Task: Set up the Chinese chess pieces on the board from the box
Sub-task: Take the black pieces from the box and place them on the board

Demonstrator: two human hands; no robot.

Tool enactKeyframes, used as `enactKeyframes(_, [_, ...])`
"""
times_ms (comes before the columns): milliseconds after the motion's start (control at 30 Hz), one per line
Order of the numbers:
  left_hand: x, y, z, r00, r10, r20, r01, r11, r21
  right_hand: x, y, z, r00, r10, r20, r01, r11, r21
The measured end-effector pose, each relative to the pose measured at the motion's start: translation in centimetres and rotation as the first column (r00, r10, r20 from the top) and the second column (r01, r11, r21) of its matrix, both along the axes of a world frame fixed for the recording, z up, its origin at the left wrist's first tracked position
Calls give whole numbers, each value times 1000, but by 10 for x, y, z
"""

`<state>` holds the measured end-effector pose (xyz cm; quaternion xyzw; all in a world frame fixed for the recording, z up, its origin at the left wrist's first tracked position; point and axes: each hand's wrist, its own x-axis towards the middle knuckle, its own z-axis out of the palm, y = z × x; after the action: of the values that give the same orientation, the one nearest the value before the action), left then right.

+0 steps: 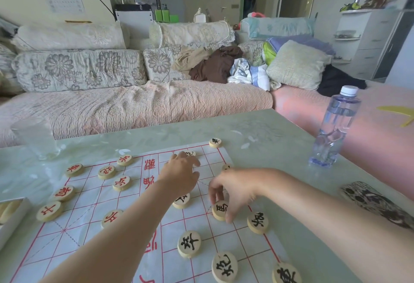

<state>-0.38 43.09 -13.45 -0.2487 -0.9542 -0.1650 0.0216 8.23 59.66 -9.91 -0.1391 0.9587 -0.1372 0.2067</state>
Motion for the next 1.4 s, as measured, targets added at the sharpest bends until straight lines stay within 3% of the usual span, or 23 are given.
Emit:
enactKeyframes(133, [-5, 8, 3, 1000, -21, 7, 22, 1000, -22, -10, 17, 7, 972, -179, -150, 152, 973, -176])
enactKeyframes(233, [-10, 14, 3, 998, -48, 49, 49, 998, -26, -34, 42, 3, 887, -363, -284, 270, 909, -317])
enactKeyframes(467, [-21, 22, -4, 987, -115, 113, 129, 983, -132, -84, 68, -19, 751, -552, -362, 446, 828, -339])
enactKeyframes(833, [-26, 24, -5, 982, -141, 127, 158, 978, -133, -112, 54, -47, 750, -522, -407, 476, 853, -216])
enactKeyframes(1000, [-21, 17, -5, 985, -137, 100, 142, 989, -35, -105, 43, -25, 715, -539, -445, 468, 842, -267])
enactKeyframes(1400, [17, -117, 22, 996, 57, 68, -64, 993, 101, -74, -105, 12, 893, -340, -297, 207, 893, -400])
